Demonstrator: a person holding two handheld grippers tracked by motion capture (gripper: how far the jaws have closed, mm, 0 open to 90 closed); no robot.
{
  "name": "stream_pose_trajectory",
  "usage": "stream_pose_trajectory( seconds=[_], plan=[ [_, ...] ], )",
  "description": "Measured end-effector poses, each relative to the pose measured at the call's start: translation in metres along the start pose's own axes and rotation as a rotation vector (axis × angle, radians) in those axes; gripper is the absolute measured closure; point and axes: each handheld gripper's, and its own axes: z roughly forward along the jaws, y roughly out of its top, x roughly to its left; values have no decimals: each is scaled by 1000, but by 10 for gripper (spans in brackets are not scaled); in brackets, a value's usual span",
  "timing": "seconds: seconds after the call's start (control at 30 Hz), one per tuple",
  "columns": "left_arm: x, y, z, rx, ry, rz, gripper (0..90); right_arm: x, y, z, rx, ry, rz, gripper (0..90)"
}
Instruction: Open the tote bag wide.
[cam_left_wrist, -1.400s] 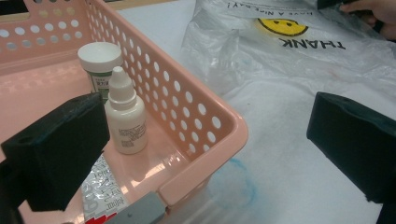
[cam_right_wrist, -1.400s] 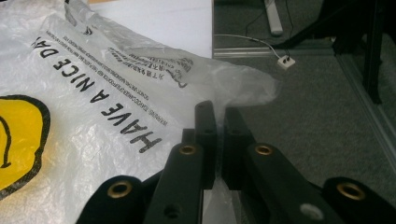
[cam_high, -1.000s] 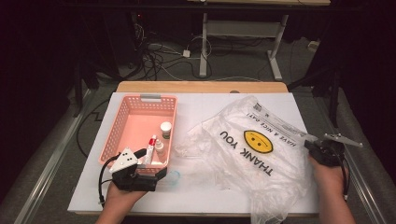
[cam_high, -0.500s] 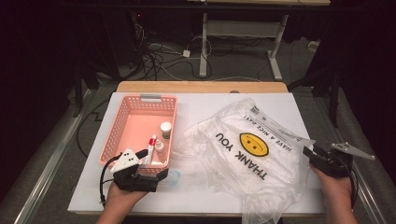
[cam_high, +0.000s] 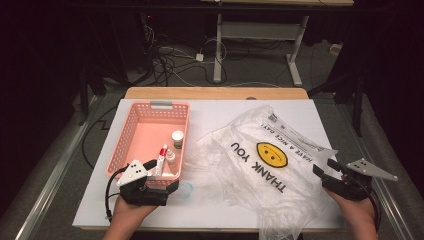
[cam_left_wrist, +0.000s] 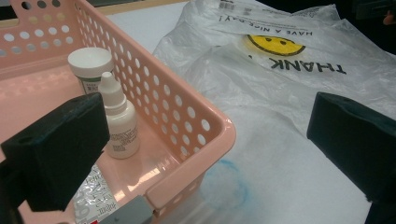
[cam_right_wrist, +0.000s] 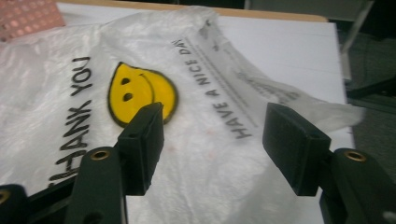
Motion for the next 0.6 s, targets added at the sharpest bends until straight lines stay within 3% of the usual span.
stream_pose_trajectory(
  seconds=[0.37, 0.6],
  plan=[
    [-1, 1, 1, 2, -10, 2, 0, 29, 4, 15, 3, 124, -63, 239],
    [-1, 1, 1, 6, -11, 9, 0, 47, 7, 25, 20, 158, -93, 162]
  ],
)
